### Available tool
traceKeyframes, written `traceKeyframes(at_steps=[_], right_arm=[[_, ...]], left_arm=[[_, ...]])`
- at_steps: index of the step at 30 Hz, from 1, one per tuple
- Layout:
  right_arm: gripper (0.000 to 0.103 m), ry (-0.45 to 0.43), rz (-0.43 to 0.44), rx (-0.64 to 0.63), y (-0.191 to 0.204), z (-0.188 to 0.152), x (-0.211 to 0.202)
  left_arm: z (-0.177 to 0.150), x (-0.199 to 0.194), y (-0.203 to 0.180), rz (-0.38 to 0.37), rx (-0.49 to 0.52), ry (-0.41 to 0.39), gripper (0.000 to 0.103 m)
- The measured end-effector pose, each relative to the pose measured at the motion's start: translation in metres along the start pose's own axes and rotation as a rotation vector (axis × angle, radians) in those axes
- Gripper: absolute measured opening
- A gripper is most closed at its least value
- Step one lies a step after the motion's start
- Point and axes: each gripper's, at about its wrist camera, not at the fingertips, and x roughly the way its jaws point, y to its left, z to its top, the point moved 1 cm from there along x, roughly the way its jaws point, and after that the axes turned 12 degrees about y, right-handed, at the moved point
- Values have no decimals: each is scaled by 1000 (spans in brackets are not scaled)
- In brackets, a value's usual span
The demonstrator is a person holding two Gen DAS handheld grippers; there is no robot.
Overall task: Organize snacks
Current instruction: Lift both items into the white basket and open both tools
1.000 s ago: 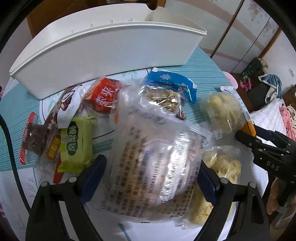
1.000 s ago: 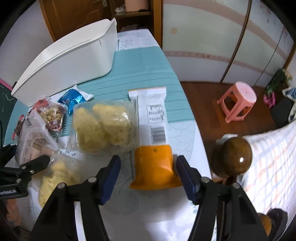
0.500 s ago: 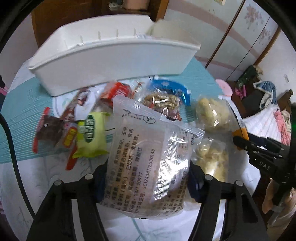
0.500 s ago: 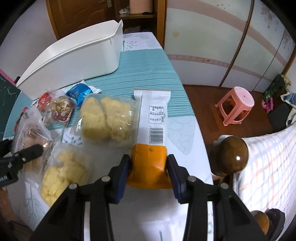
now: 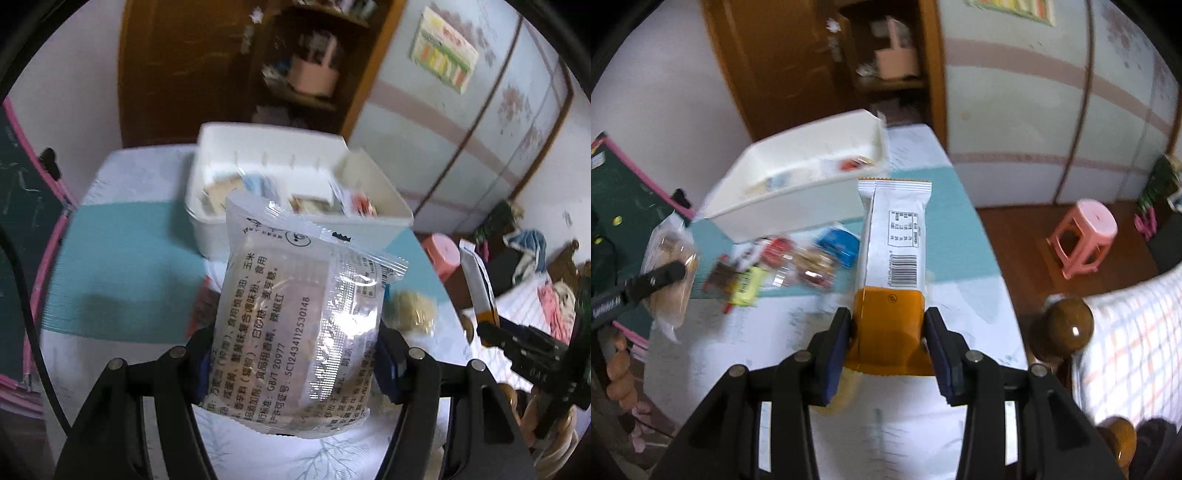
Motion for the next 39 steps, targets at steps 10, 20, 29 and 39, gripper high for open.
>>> traceKeyframes(at_steps=[10,20,29,39], right_arm=[[41,-133,89,-110,57,76,-44],[42,-282,84,-153,100,170,-68],[42,-196,80,-98,102,221,-8],[45,-45,19,-70,96,241,63]], left_arm=[[65,-78,20,129,1,-185,66],[180,-72,11,181,21,-210,66],[215,5,-8,211,51,-135,67],[229,61,-3,189,26,-71,95]])
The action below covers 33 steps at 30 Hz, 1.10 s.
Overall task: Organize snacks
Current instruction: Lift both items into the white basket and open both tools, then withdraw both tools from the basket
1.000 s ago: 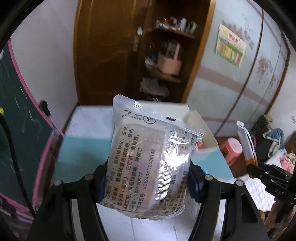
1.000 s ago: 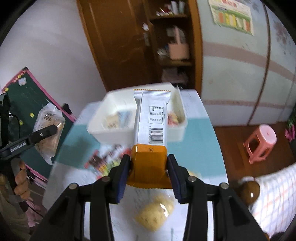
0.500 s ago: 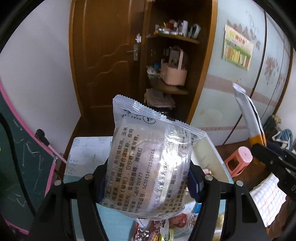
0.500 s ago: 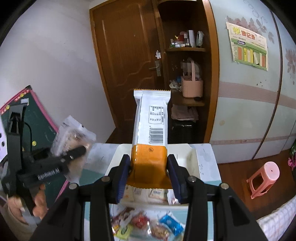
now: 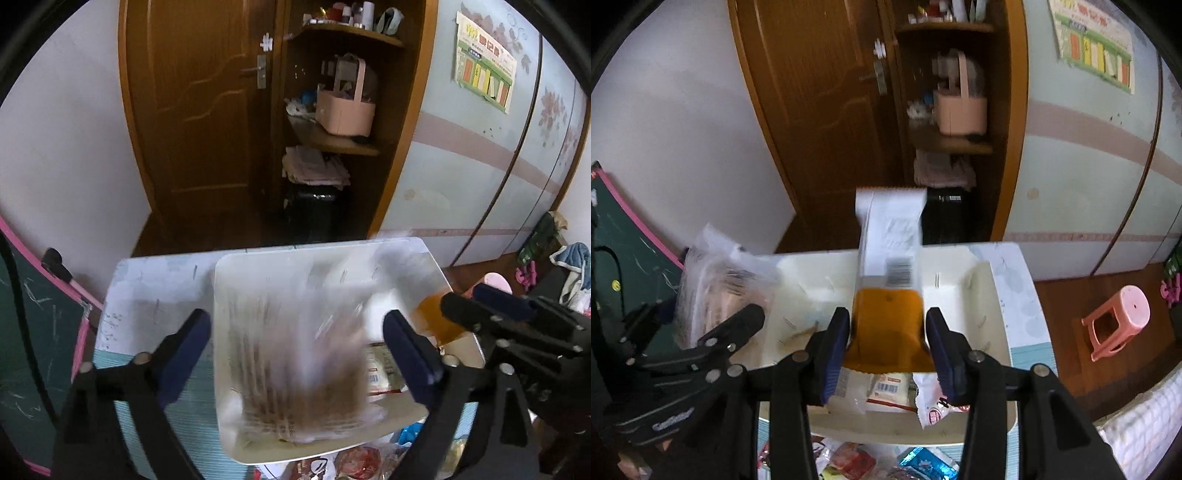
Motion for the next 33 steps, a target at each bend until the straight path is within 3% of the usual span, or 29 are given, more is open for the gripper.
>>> traceKeyframes(at_steps=[6,18,26,33], right_arm=[[71,16,33,34,-9,-8,4],[71,-20,55,26,-6,-14,-28],[71,-52,27,4,0,-26,-59],[71,-74,3,14,-3,-37,-87]], left_arm=[[-7,-4,12,-2,-44,-12,95],[-20,-50,2,20,-9,-90,95],[-31,-79,-7,6,25,-90,96],[-43,-114,-16,42,79,-110,96]])
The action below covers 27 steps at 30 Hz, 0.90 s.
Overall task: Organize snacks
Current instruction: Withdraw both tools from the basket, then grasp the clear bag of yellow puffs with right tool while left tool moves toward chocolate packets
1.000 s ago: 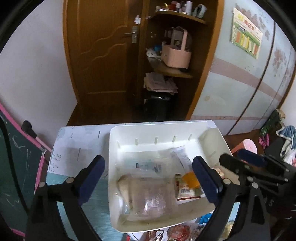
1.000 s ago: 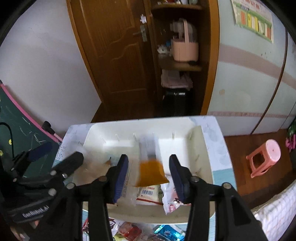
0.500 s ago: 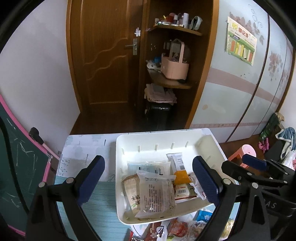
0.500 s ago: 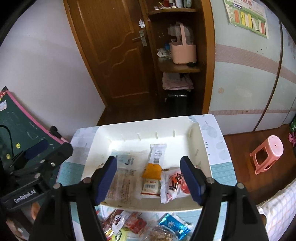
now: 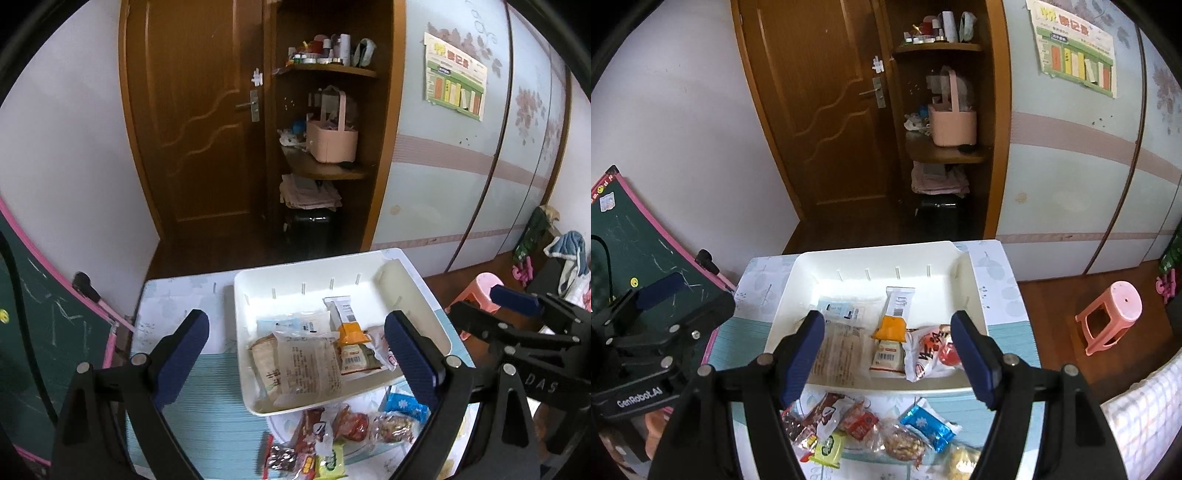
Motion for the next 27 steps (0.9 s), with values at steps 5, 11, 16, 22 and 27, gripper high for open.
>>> traceKeyframes(at_steps=[5,11,16,22,27], right_arm=[[71,-22,-10,6,-3,-11,-21],[71,-32,-42,-17,-4,-31,-39],[71,-41,-41,-19,-11,-51,-53],[71,-56,-28,-2,-21,-80,-68],[71,-46,-2,15,-31,-104,-74]], left_arm=[[-4,-26,-2,21,23,-24,96],[-20,-52,-1,4,46,-43,96],[-42,-73,-2,-9,84,-62,96],[-66,-86,-1,-19,124,-58,96],[-90,-92,5,-37,133,-51,96]])
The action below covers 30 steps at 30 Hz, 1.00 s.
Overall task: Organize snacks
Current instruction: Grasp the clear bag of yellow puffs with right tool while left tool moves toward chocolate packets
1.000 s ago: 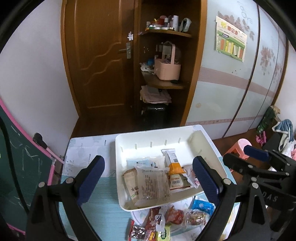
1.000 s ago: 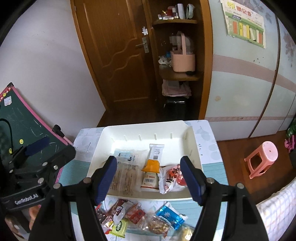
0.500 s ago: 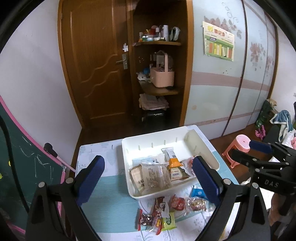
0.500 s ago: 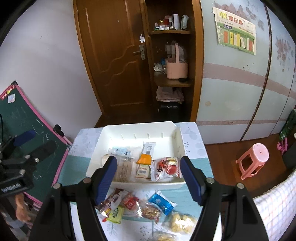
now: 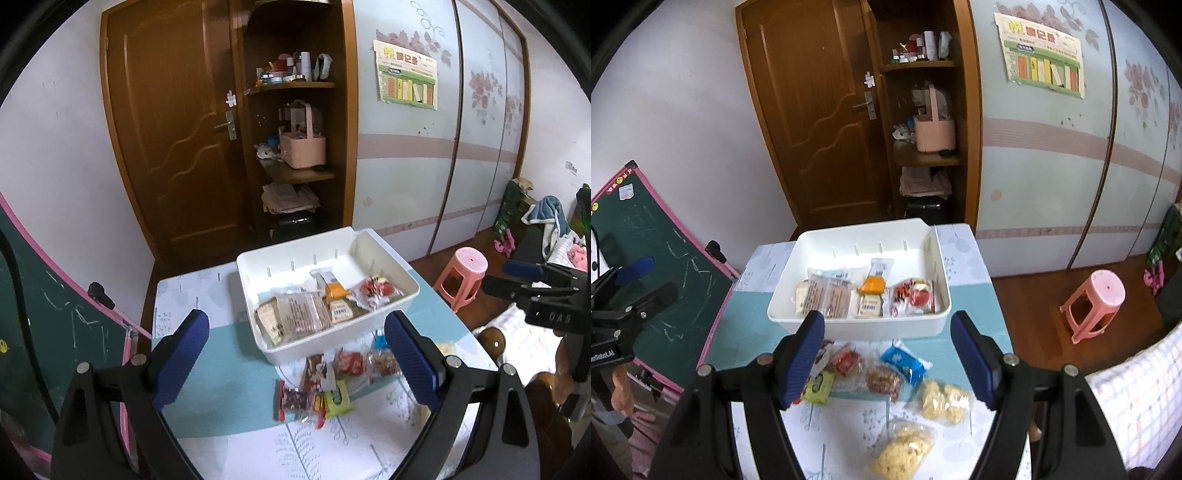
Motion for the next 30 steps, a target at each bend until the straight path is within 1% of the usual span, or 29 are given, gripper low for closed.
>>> traceKeyframes(at_steps=[3,5,8,10,14,18,21,24,27,30], right_arm=[[71,12,-1,11,-6,-18,1],[71,35,-6,22,-9,-33,5],[71,66,-13,44,-15,-52,15],[71,92,-18,60,-19,-67,24],[71,168,-37,104,-26,-94,51],[71,258,-46,147,-30,-121,82],[71,335,-58,164,-30,-138,108],[71,405,-44,186,-30,-154,130],[71,451,-34,198,-27,-162,145],[71,471,-18,207,-21,-164,153]], left_arm=[[-18,3,3,-6,2,20,96],[-31,9,5,-8,1,36,96],[-49,22,5,-5,8,53,96],[-63,35,5,-3,13,80,96],[-89,61,2,-4,30,130,96],[-111,93,3,-4,33,201,96],[-124,117,7,-20,14,261,96],[-133,137,11,-39,-4,301,96],[-140,157,14,-44,-24,341,95],[-144,172,15,-45,-37,365,95]])
